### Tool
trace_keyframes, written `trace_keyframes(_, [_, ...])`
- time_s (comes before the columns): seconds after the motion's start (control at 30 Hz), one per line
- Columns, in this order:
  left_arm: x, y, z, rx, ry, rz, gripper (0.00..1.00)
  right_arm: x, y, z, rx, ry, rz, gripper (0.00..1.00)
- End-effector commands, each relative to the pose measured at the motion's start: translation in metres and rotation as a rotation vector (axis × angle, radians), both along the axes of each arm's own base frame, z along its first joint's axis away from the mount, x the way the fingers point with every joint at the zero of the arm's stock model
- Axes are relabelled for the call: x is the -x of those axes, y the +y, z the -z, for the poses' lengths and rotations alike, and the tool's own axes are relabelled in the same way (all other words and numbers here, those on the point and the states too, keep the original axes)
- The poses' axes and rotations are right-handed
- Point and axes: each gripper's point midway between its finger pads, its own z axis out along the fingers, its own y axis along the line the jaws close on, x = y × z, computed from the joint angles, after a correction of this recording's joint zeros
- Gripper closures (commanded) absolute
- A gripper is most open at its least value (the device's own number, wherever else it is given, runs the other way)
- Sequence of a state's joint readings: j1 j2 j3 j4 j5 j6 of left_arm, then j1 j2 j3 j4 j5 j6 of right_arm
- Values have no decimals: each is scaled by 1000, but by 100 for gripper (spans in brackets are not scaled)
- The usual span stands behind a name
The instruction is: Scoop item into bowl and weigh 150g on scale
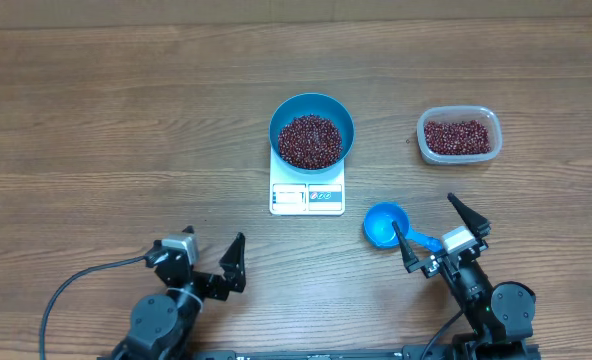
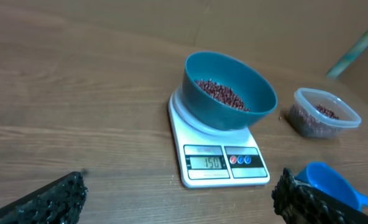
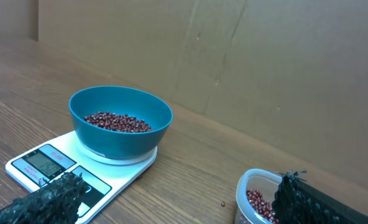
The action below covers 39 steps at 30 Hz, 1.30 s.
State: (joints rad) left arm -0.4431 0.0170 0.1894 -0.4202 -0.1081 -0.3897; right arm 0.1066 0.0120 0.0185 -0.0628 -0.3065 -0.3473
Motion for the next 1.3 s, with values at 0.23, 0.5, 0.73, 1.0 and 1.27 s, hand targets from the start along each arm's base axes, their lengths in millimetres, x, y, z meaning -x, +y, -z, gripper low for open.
trace_keyframes(0.23, [-21, -5, -12, 99, -215, -20, 0, -1, -1, 2, -7, -1, 9, 0])
trace_keyframes(0.5, [-22, 1, -23, 112, -253, -55, 0, -1, -1, 2, -7, -1, 9, 0])
trace_keyframes(0.73, [-21, -3, 0, 12, -187, -24, 0, -1, -1, 2, -7, -1, 9, 0])
trace_keyframes(1.0, [-22, 0, 0, -10, -194, -33, 0, -1, -1, 2, -7, -1, 9, 0])
trace_keyframes(1.27, [-29, 25, 3, -15, -183, -103, 0, -1, -1, 2, -7, -1, 9, 0])
